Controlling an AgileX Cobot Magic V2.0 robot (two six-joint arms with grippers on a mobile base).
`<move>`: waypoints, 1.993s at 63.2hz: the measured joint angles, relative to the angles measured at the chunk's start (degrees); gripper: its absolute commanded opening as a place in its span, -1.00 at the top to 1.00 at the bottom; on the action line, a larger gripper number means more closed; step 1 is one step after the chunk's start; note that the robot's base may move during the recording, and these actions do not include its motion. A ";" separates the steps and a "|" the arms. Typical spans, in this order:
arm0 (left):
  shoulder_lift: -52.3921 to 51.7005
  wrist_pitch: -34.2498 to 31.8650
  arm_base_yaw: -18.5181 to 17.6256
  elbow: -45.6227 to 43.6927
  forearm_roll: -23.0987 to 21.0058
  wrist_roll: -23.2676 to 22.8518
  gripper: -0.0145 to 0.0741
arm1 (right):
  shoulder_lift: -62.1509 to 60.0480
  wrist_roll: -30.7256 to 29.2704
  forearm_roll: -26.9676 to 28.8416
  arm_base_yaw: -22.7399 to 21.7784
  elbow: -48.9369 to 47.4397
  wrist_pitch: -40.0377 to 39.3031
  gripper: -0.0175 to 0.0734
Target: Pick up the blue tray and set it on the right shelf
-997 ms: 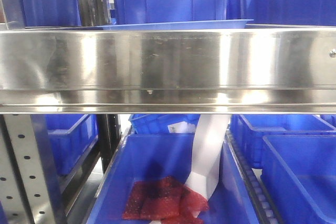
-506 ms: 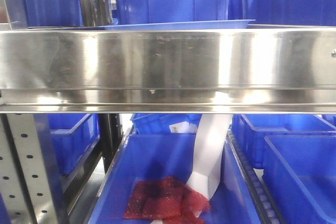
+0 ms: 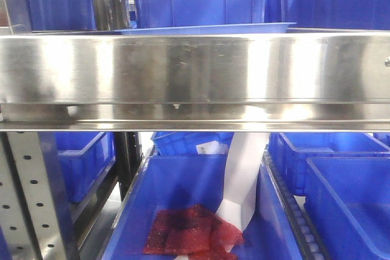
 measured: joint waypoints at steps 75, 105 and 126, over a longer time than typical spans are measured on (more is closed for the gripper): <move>0.00 -3.03 0.00 0.00 -0.10 0.00 0.78 | -2.57 -13.07 9.00 -11.49 3.01 -2.10 0.49; 0.00 -3.03 0.00 0.00 -0.10 0.00 0.78 | -12.63 -14.86 16.17 -21.07 25.43 -12.65 0.49; 0.00 -3.10 0.00 0.00 -0.10 0.00 0.78 | -12.63 -14.86 16.50 -21.07 25.43 -14.53 0.49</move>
